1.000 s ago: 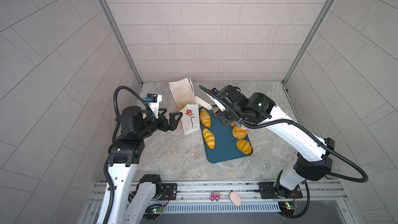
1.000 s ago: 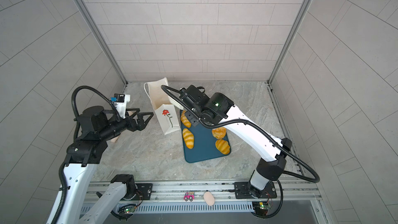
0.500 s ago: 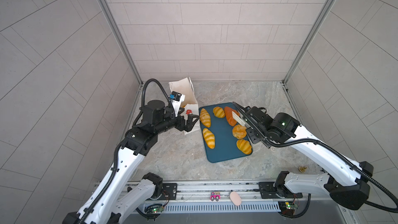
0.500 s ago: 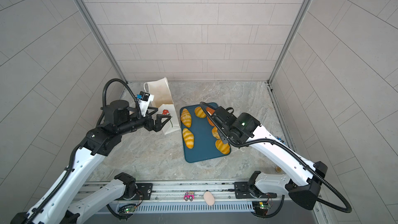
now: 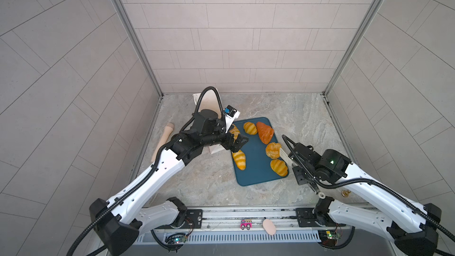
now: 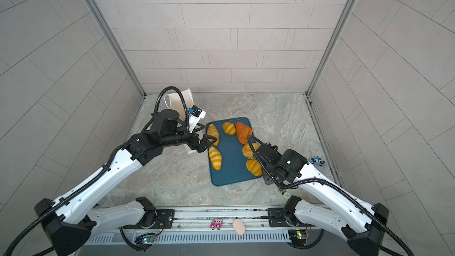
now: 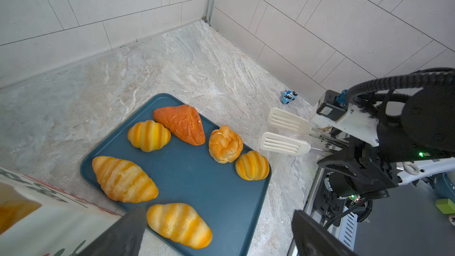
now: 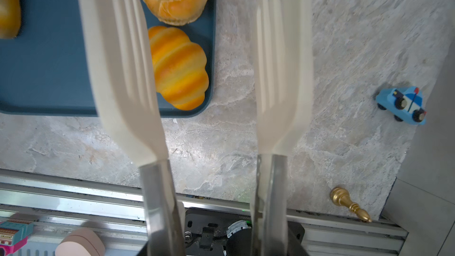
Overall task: Place the fake bread into the paper bag
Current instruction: 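Lower the open tongs around the striped yellow bun with the right gripper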
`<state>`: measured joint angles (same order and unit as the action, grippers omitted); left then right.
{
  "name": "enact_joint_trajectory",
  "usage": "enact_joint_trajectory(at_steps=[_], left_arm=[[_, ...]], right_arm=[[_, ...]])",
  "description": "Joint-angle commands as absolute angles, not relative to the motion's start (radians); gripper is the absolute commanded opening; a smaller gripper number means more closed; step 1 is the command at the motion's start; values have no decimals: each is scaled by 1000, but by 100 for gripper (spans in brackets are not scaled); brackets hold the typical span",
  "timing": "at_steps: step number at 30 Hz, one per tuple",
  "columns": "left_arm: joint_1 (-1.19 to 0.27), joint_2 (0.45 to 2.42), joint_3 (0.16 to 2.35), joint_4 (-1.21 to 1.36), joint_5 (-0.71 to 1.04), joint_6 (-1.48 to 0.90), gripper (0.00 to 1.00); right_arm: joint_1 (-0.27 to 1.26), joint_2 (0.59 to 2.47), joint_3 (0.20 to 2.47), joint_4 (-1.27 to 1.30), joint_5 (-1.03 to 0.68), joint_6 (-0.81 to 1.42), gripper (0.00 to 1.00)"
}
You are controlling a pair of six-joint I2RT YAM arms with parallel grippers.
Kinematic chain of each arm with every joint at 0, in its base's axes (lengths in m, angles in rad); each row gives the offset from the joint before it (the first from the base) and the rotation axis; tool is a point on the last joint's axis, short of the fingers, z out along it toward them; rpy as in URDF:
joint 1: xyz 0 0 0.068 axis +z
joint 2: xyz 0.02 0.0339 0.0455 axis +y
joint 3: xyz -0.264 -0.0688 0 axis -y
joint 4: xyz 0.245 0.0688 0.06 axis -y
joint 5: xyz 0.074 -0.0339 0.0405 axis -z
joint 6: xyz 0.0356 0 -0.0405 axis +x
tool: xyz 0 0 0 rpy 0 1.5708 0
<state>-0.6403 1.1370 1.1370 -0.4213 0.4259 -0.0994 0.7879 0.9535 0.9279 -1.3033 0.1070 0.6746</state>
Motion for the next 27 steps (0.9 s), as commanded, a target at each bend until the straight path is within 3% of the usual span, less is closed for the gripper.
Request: enact_joint_trajectory(at_steps=[1, 10, 27], left_arm=[[-647, 1130, 1145, -395, 443, -81, 100], [-649, 1093, 1089, -459, 413, -63, 100], [-638, 1033, 1025, -444, 308, -95, 100]], right_arm=[[813, 972, 906, -1325, 61, 748, 55], [871, 992, 858, -1347, 13, 824, 58], [874, 1173, 896, -1277, 34, 731, 59]])
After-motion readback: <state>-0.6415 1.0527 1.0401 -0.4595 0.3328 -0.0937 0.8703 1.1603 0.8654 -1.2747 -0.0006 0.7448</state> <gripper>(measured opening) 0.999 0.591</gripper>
